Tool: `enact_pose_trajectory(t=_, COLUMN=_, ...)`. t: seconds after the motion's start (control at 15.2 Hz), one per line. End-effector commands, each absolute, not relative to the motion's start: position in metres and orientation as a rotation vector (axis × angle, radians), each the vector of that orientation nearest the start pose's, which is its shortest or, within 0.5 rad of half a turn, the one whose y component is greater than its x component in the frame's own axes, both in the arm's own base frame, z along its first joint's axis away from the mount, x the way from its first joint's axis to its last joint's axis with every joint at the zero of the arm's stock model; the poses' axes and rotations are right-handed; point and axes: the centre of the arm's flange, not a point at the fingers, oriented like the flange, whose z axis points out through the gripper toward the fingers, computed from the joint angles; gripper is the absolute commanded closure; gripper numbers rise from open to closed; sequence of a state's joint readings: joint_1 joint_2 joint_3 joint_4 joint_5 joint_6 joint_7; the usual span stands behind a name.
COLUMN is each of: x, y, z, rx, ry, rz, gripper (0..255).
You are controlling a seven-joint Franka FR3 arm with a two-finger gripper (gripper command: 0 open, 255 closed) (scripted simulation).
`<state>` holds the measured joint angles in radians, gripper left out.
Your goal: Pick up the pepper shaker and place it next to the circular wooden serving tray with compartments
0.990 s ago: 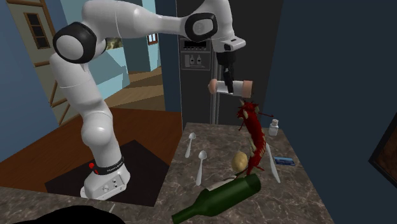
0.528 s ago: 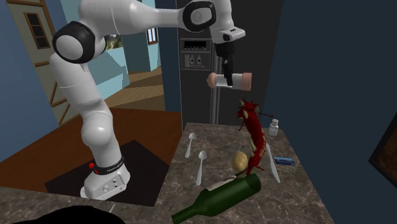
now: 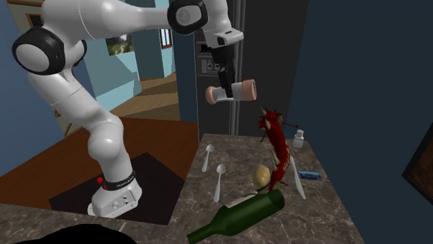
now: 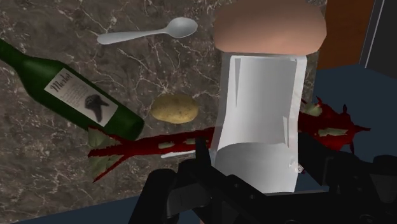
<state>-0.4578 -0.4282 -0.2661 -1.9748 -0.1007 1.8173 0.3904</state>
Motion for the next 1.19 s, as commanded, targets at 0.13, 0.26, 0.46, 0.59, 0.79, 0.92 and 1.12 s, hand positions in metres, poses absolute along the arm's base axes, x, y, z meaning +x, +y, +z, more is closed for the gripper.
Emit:
enact_pose_trajectory(t=0.13, x=0.262, y=-0.304, z=0.659, rx=-2.688, ry=1.636, rz=-0.405, gripper=255)
enact_pose_trajectory(t=0.26, x=0.236, y=-0.296, z=0.659, rx=-2.688, ry=1.636, rz=-0.405, gripper=255)
enact_pose_trajectory(t=0.46, x=0.198, y=-0.285, z=0.659, rx=-2.688, ry=1.636, rz=-0.405, gripper=255)
enact_pose_trajectory(t=0.59, x=0.173, y=-0.277, z=0.659, rx=-2.688, ry=1.636, rz=-0.405, gripper=255)
enact_pose_trajectory(t=0.79, x=0.135, y=-0.266, z=0.659, rx=-2.688, ry=1.636, rz=-0.405, gripper=255)
enact_pose_trajectory(t=0.92, x=0.11, y=-0.258, z=0.659, rx=-2.688, ry=1.636, rz=-0.405, gripper=255)
enact_pose_trajectory(t=1.12, x=0.072, y=-0.247, z=0.659, rx=-2.688, ry=1.636, rz=-0.405, gripper=255)
